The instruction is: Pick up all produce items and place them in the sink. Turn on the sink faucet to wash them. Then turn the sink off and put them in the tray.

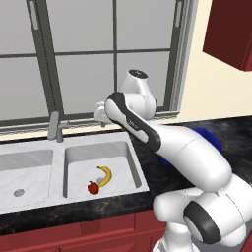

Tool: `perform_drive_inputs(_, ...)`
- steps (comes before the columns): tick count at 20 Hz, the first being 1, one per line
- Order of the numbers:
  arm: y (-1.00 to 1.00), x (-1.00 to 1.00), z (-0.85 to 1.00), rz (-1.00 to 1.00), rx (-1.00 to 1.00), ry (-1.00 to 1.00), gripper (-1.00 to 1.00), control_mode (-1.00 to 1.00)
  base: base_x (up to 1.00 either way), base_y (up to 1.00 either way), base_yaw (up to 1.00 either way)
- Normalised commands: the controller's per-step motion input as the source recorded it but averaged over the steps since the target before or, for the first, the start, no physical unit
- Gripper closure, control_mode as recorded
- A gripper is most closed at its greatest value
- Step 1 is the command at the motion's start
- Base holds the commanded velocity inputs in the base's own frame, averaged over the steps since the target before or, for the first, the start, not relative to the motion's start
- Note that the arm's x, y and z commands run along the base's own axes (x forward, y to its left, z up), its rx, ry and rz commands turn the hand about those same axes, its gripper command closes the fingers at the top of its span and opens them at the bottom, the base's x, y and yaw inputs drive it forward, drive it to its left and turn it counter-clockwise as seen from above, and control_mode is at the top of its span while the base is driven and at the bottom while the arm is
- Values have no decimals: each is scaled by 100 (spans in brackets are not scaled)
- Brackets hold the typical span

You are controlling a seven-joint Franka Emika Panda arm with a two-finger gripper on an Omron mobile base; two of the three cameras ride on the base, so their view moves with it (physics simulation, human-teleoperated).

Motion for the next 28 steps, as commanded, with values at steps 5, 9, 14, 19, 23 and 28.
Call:
perform_drive_inputs(5,-2,-7,-51,-11,-4,9,-100,-100,0,0,0)
perform_drive_inputs(9,0,0,-59,-9,-9,6,-100,-100,0,0,0)
perform_drive_inputs(14,-3,0,-56,-4,-7,3,-100,-100,0,0,0)
perform_drive_inputs(19,-8,0,-57,0,-5,2,-100,-100,0,0,0)
perform_drive_inputs(23,-5,3,-55,0,-4,2,-100,-100,0,0,0)
perform_drive_inputs(28,0,20,-53,0,-4,0,-100,-100,0,0,0)
